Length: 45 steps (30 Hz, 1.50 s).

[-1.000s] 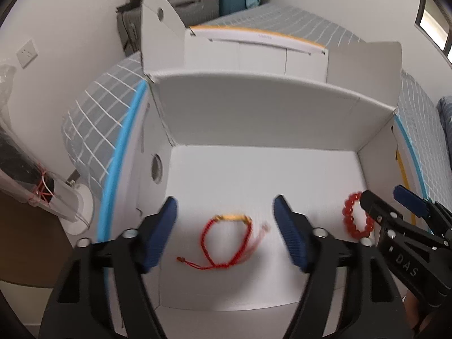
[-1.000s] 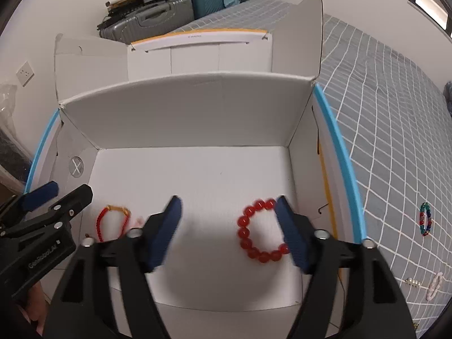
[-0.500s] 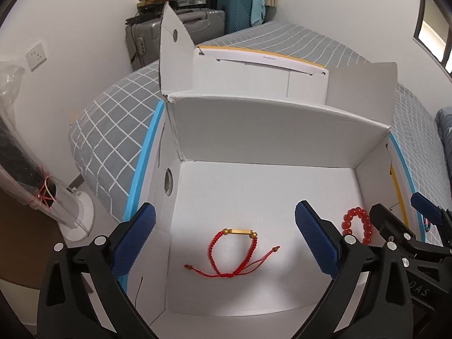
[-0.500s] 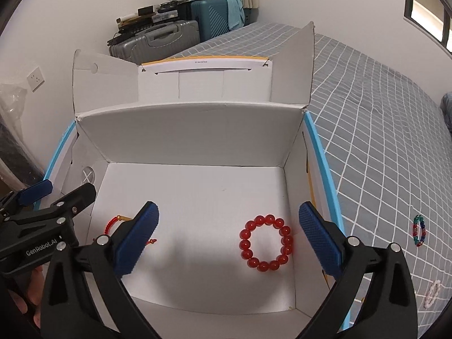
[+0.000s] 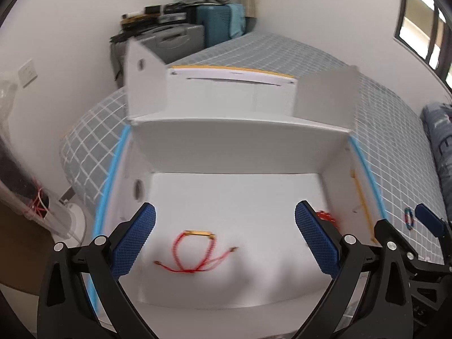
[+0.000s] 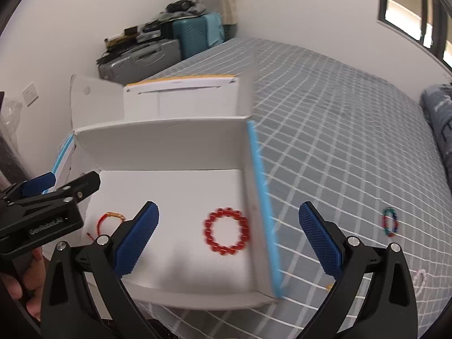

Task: Organize jewelry
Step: 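Move both tools back over the remaining bracelets on the bed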

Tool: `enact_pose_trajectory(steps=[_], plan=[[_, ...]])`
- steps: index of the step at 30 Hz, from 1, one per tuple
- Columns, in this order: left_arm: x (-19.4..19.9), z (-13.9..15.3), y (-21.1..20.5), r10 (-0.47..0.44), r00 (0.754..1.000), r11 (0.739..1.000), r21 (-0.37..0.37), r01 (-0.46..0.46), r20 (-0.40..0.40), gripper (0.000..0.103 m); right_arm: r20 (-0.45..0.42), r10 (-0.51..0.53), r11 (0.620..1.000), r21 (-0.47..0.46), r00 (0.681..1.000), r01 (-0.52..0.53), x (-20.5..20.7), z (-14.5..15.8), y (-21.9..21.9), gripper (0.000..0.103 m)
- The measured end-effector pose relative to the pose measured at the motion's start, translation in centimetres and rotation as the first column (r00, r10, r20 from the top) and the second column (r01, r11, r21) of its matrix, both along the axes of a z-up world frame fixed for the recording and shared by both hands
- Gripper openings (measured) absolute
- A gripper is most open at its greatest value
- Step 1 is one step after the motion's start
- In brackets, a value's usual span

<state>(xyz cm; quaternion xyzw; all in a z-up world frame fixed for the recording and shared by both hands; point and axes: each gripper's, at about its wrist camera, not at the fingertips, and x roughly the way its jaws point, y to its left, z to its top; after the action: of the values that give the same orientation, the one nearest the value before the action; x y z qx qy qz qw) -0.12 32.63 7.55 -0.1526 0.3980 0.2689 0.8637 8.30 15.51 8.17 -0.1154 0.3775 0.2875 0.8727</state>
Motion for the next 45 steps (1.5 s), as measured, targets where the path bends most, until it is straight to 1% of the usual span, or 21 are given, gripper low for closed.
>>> enact_pose_trajectory(steps=[5, 11, 15, 21, 23, 24, 26, 28, 30, 33, 34, 38, 40, 44, 45], plan=[[2.0, 1.1, -4.3, -0.079, 0.997, 0.997, 0.012, 0.078, 0.016, 0.097, 0.018, -0.069, 0.998, 0.01, 0.997, 0.068, 0.6, 1.3, -4.8, 0.095], [4.4, 1.8, -10.2, -0.187, 0.982, 0.982, 0.015, 0.186, 0.033, 0.097, 0.034, -0.174, 0.985, 0.016, 0.984, 0.173, 1.9, 2.5, -12.0, 0.095], [5.9, 1.8, -14.7, -0.268, 0.963, 0.963, 0.025, 0.268, 0.028, 0.097, 0.033, -0.24, 0.971, 0.017, 0.97, 0.239, 2.8, 2.5, -16.7, 0.095], [7.8, 0.9, -20.9, -0.366, 0.931, 0.93, 0.037, 0.366, -0.001, 0.097, 0.011, -0.353, 0.936, 0.011, 0.936, 0.353, 4.5, 1.4, -24.5, 0.096], [8.3, 0.3, -22.5, -0.388, 0.921, 0.921, 0.042, 0.388, -0.007, 0.097, -0.001, -0.383, 0.924, 0.009, 0.924, 0.383, 5.0, 0.6, -26.5, 0.096], [8.8, -0.3, -23.7, -0.408, 0.913, 0.912, 0.046, 0.408, -0.019, 0.097, -0.005, -0.397, 0.918, 0.003, 0.918, 0.397, 5.2, 0.1, -27.6, 0.096], [9.3, -1.2, -25.0, -0.426, 0.904, 0.903, 0.04, 0.427, -0.036, 0.097, -0.017, -0.424, 0.905, 0.0, 0.905, 0.425, 5.5, -0.8, -29.5, 0.096], [9.9, -2.0, -26.7, -0.454, 0.89, 0.89, 0.034, 0.455, -0.042, 0.097, -0.03, -0.443, 0.896, -0.013, 0.896, 0.443, 6.0, -1.7, -31.1, 0.095], [10.2, -2.9, -28.0, -0.476, 0.878, 0.877, 0.039, 0.478, -0.055, 0.097, -0.032, -0.456, 0.89, -0.023, 0.889, 0.456, 6.1, -2.3, -31.9, 0.095], [11.0, -4.9, -29.4, -0.499, 0.862, 0.865, 0.014, 0.502, -0.087, 0.097, -0.052, -0.477, 0.879, -0.029, 0.878, 0.476, 6.7, -3.4, -33.7, 0.095], [11.0, -5.4, -29.7, -0.505, 0.859, 0.862, 0.005, 0.507, -0.085, 0.097, -0.058, -0.483, 0.876, -0.029, 0.874, 0.482, 6.9, -3.8, -34.0, 0.095], [11.6, -7.6, -30.5, -0.513, 0.851, 0.857, -0.017, 0.514, -0.11, 0.097, -0.095, -0.504, 0.864, -0.042, 0.859, 0.502, 7.8, -6.1, -36.0, 0.095], [11.8, -9.3, -30.6, -0.508, 0.852, 0.861, -0.032, 0.508, -0.13, 0.097, -0.109, -0.507, 0.862, -0.051, 0.855, 0.505, 8.3, -7.3, -36.8, 0.095], [12.2, -11.5, -30.5, -0.512, 0.846, 0.859, -0.071, 0.507, -0.147, 0.097, -0.14, -0.516, 0.856, -0.066, 0.845, 0.512, 9.2, -9.4, -37.8, 0.095], [12.3, -12.1, -30.7, -0.518, 0.842, 0.856, -0.078, 0.512, -0.152, 0.097, -0.146, -0.522, 0.853, -0.073, 0.84, 0.517, 9.4, -10.0, -38.0, 0.095]])
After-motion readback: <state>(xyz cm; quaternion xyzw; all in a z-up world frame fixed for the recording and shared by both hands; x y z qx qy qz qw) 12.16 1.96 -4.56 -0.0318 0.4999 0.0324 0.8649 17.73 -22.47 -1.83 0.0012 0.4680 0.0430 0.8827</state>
